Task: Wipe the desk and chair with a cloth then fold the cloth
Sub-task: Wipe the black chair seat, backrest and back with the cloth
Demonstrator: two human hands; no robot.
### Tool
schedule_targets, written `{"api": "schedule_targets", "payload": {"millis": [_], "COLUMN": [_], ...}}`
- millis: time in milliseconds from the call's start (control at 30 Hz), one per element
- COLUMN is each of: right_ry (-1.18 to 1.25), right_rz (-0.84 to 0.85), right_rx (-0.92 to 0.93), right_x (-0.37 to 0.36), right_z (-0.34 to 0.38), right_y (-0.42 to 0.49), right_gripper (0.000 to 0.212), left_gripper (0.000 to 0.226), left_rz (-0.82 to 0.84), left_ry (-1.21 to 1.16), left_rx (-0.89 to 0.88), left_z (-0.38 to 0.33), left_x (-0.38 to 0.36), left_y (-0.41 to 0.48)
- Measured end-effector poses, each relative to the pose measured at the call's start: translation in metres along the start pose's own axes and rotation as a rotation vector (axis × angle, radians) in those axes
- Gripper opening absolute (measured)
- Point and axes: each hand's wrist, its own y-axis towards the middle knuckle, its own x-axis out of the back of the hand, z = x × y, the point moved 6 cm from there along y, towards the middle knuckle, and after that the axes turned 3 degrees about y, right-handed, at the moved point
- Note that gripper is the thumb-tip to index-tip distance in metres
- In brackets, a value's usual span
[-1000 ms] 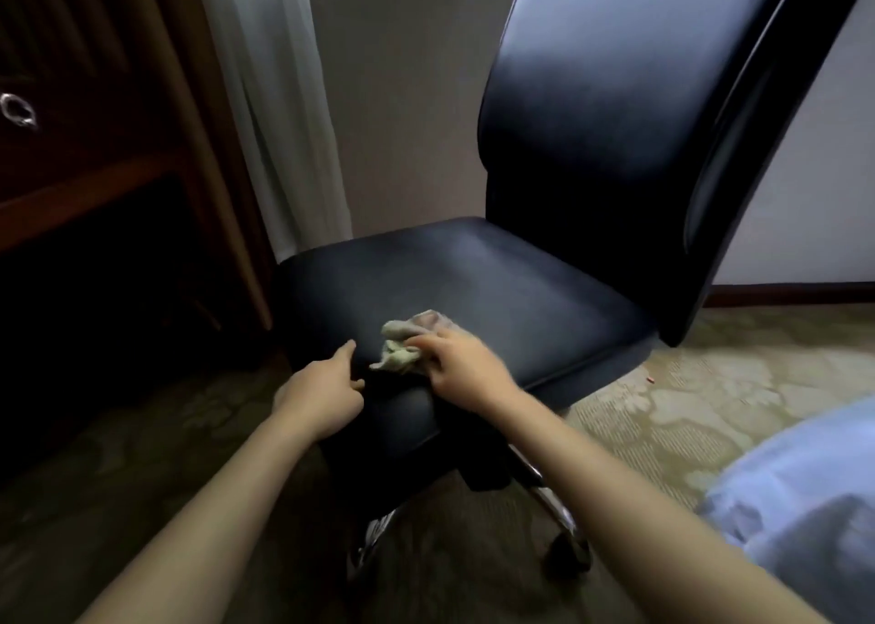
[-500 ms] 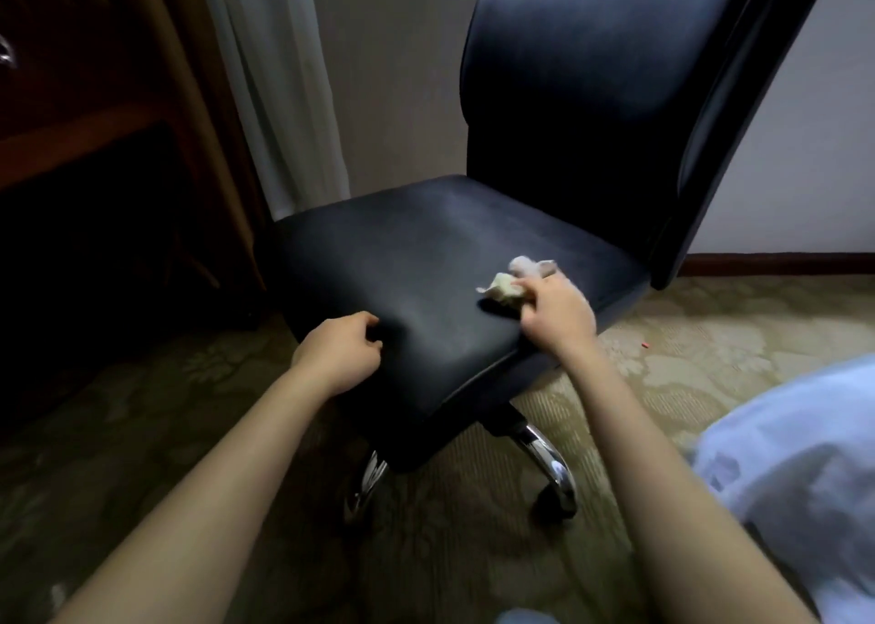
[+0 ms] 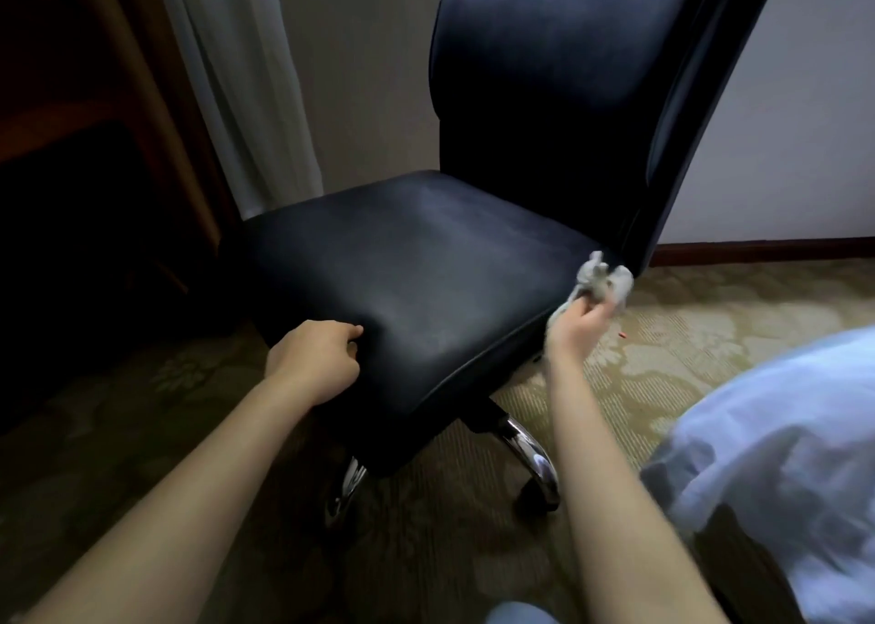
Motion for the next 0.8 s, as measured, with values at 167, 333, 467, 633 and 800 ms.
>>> {"api": "schedule_targets", "payload": {"millis": [167, 333, 467, 633, 800], "right_ry": [-0.017, -0.079, -0.151, -0.475, -0.727], "right_rz": [0.017, 0.307, 0.215, 0.043, 0.165], "right_rx": [-0.171, 0.184, 0.205, 0.130, -0.060], "right_x": [0.006, 0.003, -0.011, -0.021, -0.018], "right_z": [0.004, 0.055, 0.060, 0.049, 0.032], "right_y": [-0.016, -0.209, -0.194, -0.048, 0.033], "right_gripper": [0.041, 0.051, 0.041, 0.045, 0.043], "left_gripper": [0.042, 0.043, 0.042, 0.046, 0.046], "left_rz": [0.011, 0.039, 0.054, 0.017, 0.003], "left_ry": [-0.002, 0.047, 0.088, 0.097, 0.090], "left_rx": [-0.019, -0.028, -0.004, 0.022, 0.034], "left_z": [-0.004, -0.011, -0.009, -0.004, -0.008], "left_x": [-0.003, 0.002, 0.002, 0.002, 0.001], "left_y": [0.005, 0.006, 0.001, -0.001, -0.002]}}
